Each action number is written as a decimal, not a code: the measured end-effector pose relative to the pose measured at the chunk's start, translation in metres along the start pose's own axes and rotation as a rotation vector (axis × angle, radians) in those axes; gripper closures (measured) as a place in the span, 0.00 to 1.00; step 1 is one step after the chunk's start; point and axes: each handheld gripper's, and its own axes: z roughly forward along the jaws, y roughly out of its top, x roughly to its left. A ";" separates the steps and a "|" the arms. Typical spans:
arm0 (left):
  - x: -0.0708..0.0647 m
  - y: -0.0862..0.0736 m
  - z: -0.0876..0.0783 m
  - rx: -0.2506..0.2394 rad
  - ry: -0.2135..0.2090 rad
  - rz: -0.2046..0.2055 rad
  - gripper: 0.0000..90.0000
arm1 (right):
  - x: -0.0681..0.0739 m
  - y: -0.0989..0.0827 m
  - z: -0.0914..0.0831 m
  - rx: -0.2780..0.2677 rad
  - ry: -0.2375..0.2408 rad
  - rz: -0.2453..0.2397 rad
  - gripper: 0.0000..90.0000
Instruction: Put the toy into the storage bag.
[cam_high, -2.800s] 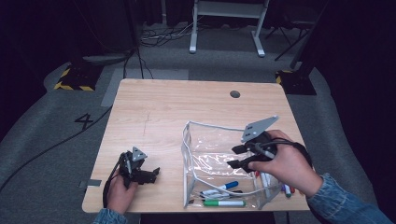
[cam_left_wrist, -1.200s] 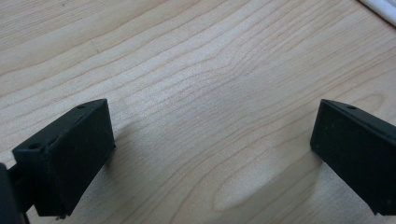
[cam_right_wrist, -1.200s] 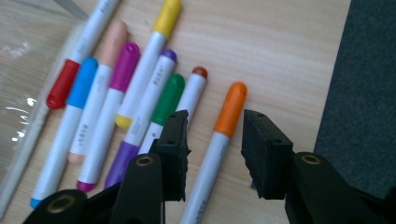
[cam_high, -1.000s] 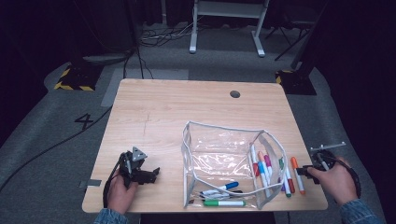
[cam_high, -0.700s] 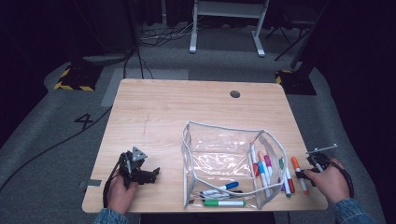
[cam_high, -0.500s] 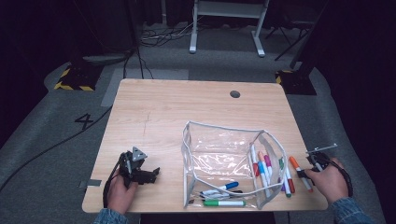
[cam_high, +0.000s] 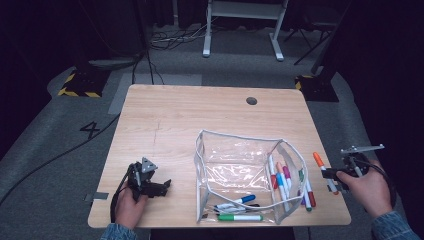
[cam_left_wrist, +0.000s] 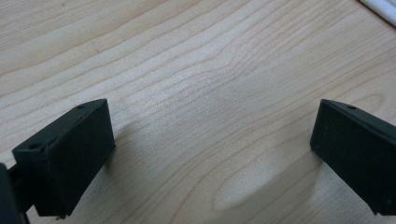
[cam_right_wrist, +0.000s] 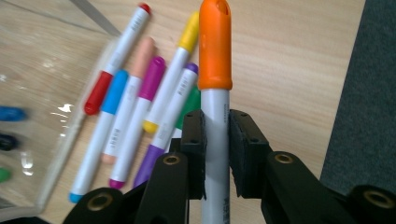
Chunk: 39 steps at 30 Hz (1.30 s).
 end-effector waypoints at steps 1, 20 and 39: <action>0.000 0.000 0.000 0.000 0.000 0.000 0.00 | 0.003 0.003 -0.004 -0.004 0.005 -0.003 0.86; 0.000 0.000 0.000 0.000 0.000 0.000 0.00 | 0.070 0.054 -0.069 -0.137 0.120 -0.232 0.86; 0.000 0.000 0.000 0.000 0.000 0.000 0.00 | 0.167 0.084 -0.081 -0.097 0.269 -0.524 0.86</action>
